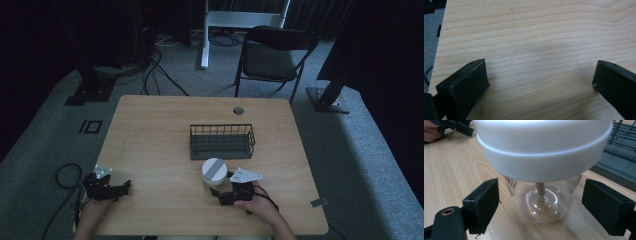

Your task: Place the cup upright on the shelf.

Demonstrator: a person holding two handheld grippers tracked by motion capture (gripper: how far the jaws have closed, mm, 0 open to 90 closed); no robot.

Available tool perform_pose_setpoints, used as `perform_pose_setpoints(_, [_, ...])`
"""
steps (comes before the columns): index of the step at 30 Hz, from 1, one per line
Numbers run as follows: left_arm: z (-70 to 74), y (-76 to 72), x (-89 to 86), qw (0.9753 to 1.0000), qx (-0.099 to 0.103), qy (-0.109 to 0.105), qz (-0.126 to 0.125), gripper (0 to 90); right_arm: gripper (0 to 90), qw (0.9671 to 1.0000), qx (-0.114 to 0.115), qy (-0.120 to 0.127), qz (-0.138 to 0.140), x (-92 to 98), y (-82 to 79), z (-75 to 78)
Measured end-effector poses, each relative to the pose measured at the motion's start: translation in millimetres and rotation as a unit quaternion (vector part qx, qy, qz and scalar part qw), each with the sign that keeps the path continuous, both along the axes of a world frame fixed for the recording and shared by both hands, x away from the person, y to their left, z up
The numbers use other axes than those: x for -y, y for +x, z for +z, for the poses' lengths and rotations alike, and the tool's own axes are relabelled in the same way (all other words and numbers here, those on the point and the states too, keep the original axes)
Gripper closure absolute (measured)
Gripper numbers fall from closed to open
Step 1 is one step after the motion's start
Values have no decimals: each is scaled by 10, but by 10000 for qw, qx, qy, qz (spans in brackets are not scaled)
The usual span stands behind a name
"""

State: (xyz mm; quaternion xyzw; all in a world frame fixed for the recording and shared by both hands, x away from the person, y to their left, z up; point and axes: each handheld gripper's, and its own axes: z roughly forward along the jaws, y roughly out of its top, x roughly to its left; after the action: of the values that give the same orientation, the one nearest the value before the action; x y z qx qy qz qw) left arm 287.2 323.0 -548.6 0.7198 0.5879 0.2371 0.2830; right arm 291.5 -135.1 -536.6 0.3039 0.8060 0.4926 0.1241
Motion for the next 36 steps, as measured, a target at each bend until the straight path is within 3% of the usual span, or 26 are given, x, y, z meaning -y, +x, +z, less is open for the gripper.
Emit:
perform_pose_setpoints(17, [-1,0,1,10000,5,-7,5,2,161,9997,158,193,-49,-84,74,29])
perform_pose_setpoints(32, [1,0,1,10000,-2,-4,3,1,153,9995,192,246,-76,-175,131,41])
perform_pose_setpoints(36, [0,0,1,10000,0,-4,3,1,166,9994,291,191,-74,-192,130,36])
